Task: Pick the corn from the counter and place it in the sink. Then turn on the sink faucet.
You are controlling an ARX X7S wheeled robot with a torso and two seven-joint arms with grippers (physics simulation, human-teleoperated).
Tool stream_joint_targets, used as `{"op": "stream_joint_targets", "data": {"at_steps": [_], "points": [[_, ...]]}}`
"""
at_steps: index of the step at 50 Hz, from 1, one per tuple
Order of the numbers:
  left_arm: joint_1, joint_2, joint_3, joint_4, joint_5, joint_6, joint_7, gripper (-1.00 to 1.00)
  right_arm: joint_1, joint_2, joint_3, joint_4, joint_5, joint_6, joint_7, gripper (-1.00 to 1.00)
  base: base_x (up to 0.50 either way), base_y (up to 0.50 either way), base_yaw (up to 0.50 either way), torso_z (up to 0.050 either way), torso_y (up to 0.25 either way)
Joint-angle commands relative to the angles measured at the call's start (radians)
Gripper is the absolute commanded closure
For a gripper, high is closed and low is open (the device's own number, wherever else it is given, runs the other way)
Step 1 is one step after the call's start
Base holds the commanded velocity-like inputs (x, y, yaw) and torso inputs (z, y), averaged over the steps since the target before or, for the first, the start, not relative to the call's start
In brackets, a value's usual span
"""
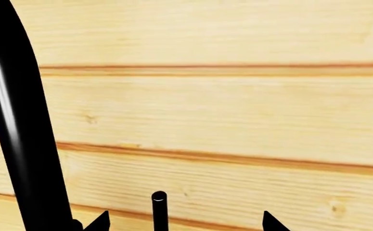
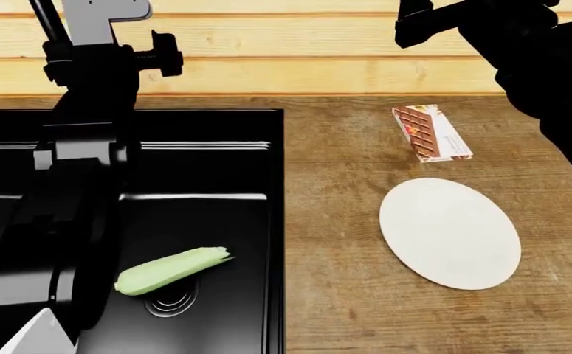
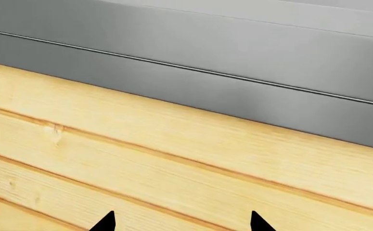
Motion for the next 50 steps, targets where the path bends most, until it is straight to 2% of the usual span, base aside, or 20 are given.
{"op": "stream_joint_targets", "data": {"at_steps": [1,20,32,50], "points": [[-0.007,0.000,-0.002,0.000,-0.002,-0.003,-0.006,-1.00,0.002,-0.001,0.001,0.001,-0.002,0.001,-0.003,-1.00,0.00,0.00,0.00,0.000,0.000],[-0.044,-0.004,0.011,0.000,-0.001,-0.007,-0.006,-1.00,-0.004,0.000,0.003,-0.004,-0.003,0.002,-0.002,-1.00,0.00,0.00,0.00,0.000,0.000],[-0.038,-0.003,0.010,0.000,0.001,0.004,-0.012,-1.00,-0.009,-0.002,0.002,0.001,-0.005,0.001,-0.007,-1.00,0.00,0.00,0.00,0.000,-0.229],[-0.029,-0.004,0.010,0.000,-0.002,0.010,-0.018,-1.00,-0.016,-0.004,0.003,0.005,-0.009,-0.002,-0.008,-1.00,0.00,0.00,0.00,0.000,-0.029]]}}
